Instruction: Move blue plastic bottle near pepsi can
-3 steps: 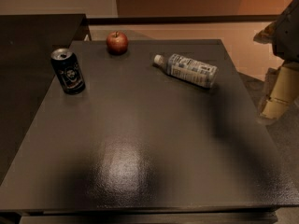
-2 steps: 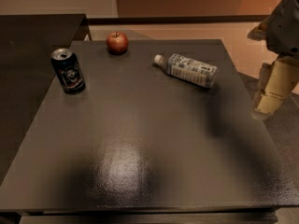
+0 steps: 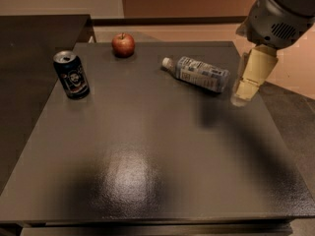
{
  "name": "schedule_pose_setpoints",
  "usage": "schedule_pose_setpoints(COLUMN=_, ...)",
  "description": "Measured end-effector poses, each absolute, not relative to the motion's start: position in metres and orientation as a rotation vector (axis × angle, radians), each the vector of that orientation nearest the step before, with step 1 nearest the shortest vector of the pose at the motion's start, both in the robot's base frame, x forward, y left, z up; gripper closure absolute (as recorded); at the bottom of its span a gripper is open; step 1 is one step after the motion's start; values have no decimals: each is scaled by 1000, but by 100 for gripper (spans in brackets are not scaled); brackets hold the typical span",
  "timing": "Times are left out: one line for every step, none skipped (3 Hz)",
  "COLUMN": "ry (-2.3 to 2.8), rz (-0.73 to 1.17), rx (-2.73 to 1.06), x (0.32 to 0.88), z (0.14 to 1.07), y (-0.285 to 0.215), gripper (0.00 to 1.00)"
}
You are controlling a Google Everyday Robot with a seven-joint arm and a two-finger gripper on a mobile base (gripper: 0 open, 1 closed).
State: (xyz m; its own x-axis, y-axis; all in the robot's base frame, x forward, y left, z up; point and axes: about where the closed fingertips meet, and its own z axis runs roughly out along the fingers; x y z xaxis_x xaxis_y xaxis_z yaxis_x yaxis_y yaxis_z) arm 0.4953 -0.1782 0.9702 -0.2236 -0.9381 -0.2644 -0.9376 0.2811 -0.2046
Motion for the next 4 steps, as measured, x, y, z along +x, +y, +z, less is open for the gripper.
schedule_pose_setpoints(ry=2263, rz=26, rx=-1643, x=530, z=954, y=-161, gripper=0)
schedule_pose_setpoints(ry=2282, rz=34, rx=-1577, x=563, z=933, y=-152, gripper=0)
schedule_pose_setpoints(ry=2309, rz=36, rx=-1502, x=599, z=909, y=-151, gripper=0)
schedule_pose_setpoints(ry=2328, rz=45, rx=-1459, x=623, z=892, y=-152, gripper=0)
